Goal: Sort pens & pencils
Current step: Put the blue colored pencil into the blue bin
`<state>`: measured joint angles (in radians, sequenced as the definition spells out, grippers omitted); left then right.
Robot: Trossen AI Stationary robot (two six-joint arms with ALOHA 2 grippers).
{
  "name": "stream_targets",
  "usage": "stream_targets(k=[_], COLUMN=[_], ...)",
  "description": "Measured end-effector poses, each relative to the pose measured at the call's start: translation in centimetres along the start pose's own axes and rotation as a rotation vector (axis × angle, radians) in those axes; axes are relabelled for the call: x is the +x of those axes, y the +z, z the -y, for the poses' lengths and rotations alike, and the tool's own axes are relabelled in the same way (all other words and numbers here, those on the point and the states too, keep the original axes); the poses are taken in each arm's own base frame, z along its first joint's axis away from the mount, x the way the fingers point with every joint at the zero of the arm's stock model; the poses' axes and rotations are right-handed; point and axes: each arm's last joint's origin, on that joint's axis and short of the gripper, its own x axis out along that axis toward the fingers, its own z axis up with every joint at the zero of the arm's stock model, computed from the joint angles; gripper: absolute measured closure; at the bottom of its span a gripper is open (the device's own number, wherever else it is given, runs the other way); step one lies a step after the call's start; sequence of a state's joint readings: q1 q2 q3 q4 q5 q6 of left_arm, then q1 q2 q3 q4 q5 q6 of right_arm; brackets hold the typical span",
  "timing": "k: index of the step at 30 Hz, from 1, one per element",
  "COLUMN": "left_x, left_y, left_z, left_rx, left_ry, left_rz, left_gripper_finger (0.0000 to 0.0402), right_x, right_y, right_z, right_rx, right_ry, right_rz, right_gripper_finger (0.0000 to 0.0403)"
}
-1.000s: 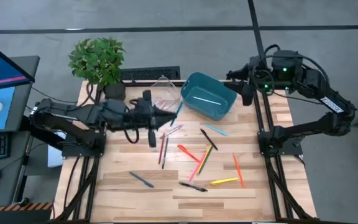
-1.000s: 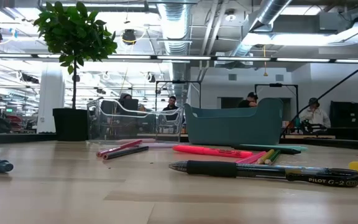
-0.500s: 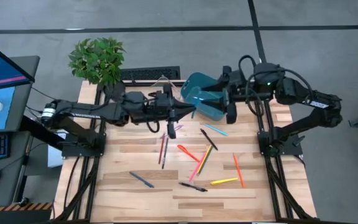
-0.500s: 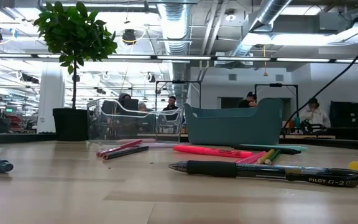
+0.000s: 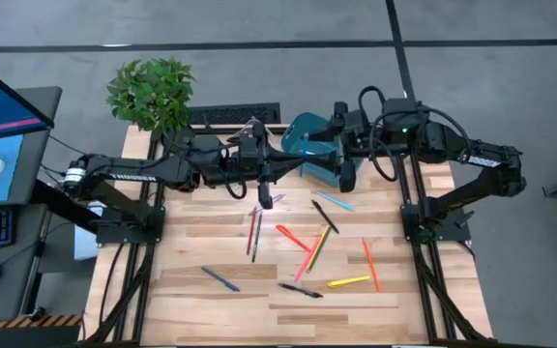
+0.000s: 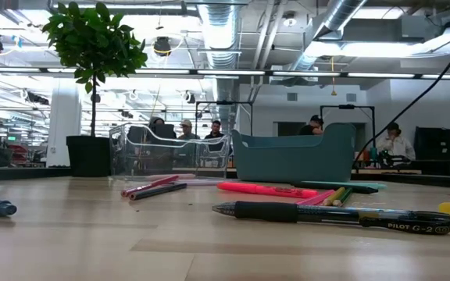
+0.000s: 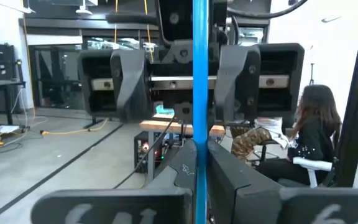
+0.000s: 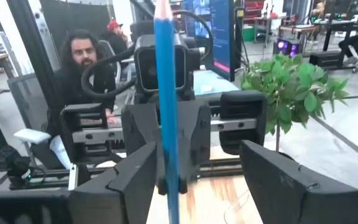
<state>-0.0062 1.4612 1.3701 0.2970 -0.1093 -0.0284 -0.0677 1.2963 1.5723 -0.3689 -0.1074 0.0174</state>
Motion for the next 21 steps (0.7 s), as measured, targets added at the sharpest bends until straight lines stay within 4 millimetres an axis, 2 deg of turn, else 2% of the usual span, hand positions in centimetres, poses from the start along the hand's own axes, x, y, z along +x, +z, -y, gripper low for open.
stream_targets(k=[5, 8, 10, 14, 15, 21], left_x=[0.01, 0.24, 0.34, 0.46, 0.46, 0.44], left_y=[-0.02, -0.36, -0.53, -0.71, -0.7, -0.63], left_z=[-0.06, -0.05, -0.04, -0.04, -0.04, -0.07], left_rx=[0.001, 0.002, 0.002, -0.003, -0.002, -0.009], left_ry=[0.003, 0.002, 0.003, 0.005, 0.005, 0.019], left_rz=[-0.001, -0.011, -0.016, -0.021, -0.02, -0.019], left_gripper_finger=[0.0396, 0.0396, 0.0396, 0.0396, 0.0396, 0.0395], right_x=[0.21, 0.74, 0.86, 0.78, 0.77, 0.36], right_y=[0.07, -0.24, -0.32, -0.21, -0.19, 0.05], right_z=[0.01, 0.04, 0.01, -0.06, -0.06, 0.06], right_rx=[-0.009, -0.023, -0.025, -0.021, -0.023, 0.003], right_ry=[0.005, 0.014, 0.031, 0.046, 0.046, 0.007], right_rz=[0.013, -0.003, -0.005, 0.001, 0.004, 0.016], right_gripper_finger=[0.0186, 0.0219, 0.0258, 0.0368, 0.0377, 0.0377])
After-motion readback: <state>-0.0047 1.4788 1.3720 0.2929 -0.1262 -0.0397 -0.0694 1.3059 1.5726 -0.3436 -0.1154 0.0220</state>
